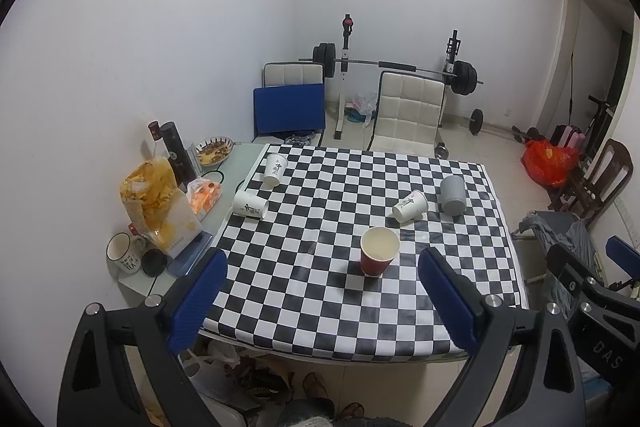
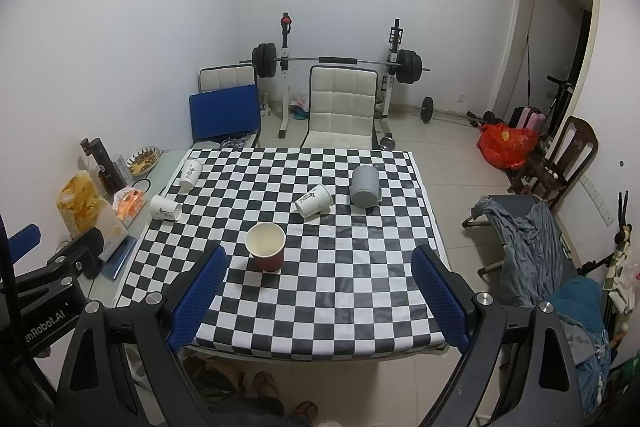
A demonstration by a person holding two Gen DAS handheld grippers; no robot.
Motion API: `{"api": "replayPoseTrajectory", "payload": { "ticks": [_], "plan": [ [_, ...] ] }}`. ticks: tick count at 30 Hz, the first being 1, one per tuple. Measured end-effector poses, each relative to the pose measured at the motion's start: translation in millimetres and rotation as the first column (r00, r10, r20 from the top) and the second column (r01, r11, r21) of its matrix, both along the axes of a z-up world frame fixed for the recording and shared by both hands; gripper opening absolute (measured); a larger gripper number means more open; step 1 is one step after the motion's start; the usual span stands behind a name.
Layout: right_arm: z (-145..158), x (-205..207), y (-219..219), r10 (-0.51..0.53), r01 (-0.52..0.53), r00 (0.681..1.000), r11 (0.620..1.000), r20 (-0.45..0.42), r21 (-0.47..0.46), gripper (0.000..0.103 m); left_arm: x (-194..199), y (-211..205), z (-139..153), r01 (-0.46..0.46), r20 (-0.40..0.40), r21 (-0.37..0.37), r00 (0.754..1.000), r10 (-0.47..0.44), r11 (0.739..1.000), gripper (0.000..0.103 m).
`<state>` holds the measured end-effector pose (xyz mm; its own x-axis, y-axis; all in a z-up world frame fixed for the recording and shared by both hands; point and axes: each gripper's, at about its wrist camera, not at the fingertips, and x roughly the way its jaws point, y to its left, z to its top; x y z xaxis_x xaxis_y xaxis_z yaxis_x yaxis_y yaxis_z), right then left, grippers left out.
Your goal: Flip cup upright
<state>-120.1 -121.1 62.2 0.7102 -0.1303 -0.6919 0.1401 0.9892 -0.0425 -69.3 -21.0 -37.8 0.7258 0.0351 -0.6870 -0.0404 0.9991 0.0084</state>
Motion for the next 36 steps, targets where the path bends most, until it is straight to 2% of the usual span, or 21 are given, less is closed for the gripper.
{"api": "replayPoseTrajectory", "payload": {
  "ticks": [24,36],
  "plan": [
    [8.2,6.9,9.5,-0.003,0.003,1.0,1.0,0.011,-0.009,0.095,13.5,11.9,17.3,-0.014,0.016,-0.007,1.0,0.014,1.0,0.098],
    [7.6,7.5,6.8,-0.003,0.003,1.0,1.0,0.009,-0.006,0.095,10.3,11.1,16.2,-0.015,0.015,-0.006,1.0,0.015,1.0,0.098]
  ]
}}
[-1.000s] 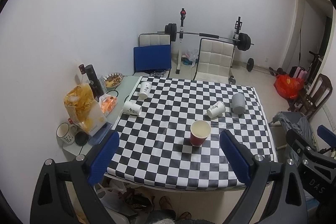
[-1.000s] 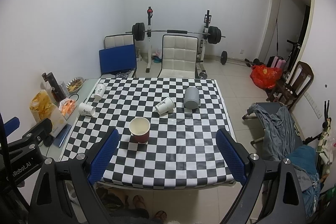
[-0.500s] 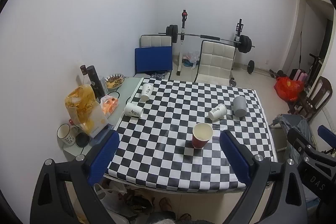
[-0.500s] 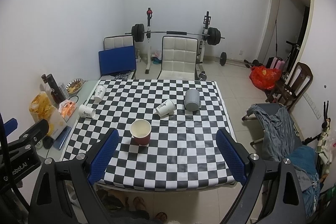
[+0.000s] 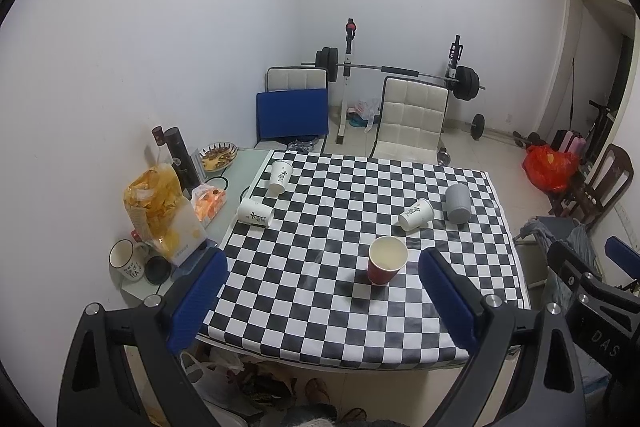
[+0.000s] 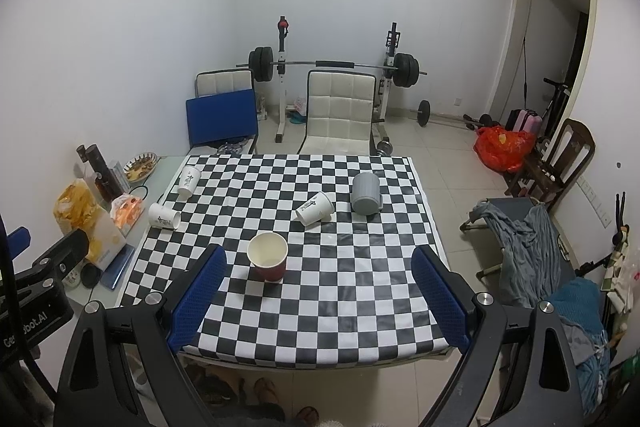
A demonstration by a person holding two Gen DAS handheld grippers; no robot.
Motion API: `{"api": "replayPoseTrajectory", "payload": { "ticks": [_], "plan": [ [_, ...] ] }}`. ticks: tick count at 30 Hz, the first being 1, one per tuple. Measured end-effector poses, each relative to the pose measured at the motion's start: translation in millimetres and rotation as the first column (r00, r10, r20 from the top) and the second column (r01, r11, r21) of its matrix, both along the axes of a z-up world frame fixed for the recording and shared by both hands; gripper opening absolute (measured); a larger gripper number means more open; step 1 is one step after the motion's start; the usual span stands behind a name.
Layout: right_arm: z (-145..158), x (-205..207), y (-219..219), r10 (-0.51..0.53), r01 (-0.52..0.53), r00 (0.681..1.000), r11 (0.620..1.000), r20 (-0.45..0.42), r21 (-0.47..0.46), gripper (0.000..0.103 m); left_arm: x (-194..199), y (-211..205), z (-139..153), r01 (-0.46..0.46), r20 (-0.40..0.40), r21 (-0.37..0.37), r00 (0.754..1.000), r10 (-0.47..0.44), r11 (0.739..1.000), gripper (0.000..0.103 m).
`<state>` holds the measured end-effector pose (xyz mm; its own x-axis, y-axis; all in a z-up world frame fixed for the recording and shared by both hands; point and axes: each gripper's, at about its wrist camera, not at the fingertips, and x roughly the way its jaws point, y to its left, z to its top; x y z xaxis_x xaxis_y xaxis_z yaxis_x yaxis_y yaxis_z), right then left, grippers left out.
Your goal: Flip cup upright
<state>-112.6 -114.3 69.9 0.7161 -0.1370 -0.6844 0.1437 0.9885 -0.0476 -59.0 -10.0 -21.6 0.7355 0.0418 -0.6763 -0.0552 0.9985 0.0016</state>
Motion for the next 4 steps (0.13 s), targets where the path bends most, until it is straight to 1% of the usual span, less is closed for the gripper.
{"api": "replayPoseTrajectory", "payload": {
  "ticks": [4],
  "plan": [
    [0.6,5.1,1.5,0.003,-0.003,1.0,1.0,-0.008,0.004,0.095,0.9,0.1,0.8,-0.001,0.001,-0.002,1.0,0.001,1.0,0.098]
  ]
}}
